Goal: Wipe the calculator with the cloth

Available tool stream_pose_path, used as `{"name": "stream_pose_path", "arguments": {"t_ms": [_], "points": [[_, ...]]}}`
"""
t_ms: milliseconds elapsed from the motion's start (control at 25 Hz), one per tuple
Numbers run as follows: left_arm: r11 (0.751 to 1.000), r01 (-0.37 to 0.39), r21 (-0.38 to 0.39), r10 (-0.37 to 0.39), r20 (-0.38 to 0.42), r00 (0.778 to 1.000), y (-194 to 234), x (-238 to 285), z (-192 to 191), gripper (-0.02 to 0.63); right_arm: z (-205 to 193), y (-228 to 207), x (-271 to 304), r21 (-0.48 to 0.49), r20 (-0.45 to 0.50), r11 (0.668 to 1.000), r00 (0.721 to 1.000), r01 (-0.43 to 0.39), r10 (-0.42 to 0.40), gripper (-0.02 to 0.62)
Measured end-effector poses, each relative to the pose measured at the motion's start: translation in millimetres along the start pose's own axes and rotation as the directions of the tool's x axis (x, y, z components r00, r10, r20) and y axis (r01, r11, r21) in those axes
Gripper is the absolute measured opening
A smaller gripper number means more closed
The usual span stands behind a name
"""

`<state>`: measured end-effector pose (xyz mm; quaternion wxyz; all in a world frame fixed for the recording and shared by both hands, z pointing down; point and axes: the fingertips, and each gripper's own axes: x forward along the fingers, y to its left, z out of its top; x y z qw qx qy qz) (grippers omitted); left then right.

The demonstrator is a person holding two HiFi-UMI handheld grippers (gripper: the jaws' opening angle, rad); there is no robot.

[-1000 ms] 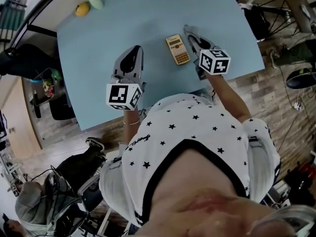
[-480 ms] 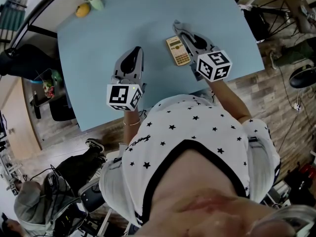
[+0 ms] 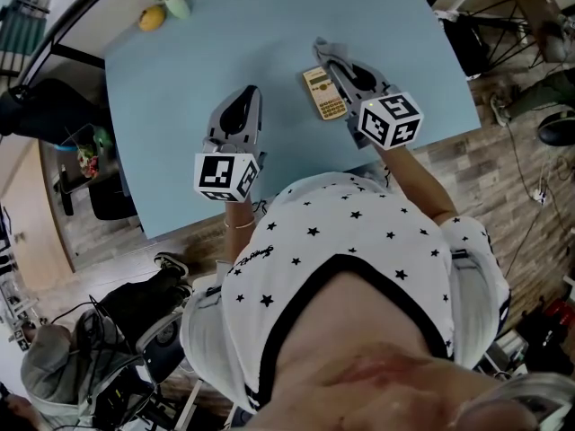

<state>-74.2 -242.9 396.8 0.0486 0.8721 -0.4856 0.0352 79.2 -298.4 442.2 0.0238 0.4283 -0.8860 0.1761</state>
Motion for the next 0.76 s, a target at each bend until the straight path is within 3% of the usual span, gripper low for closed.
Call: {"name": "stream_pose_path", "arguments": {"t_ms": [760], "points": [[1.0, -0.005, 0.006, 0.005, -0.002, 1.0, 3, 1, 5, 0.035, 5, 2, 3, 0.012, -0.001, 1.0, 1.0, -0.012, 0.012, 0.04]]}}
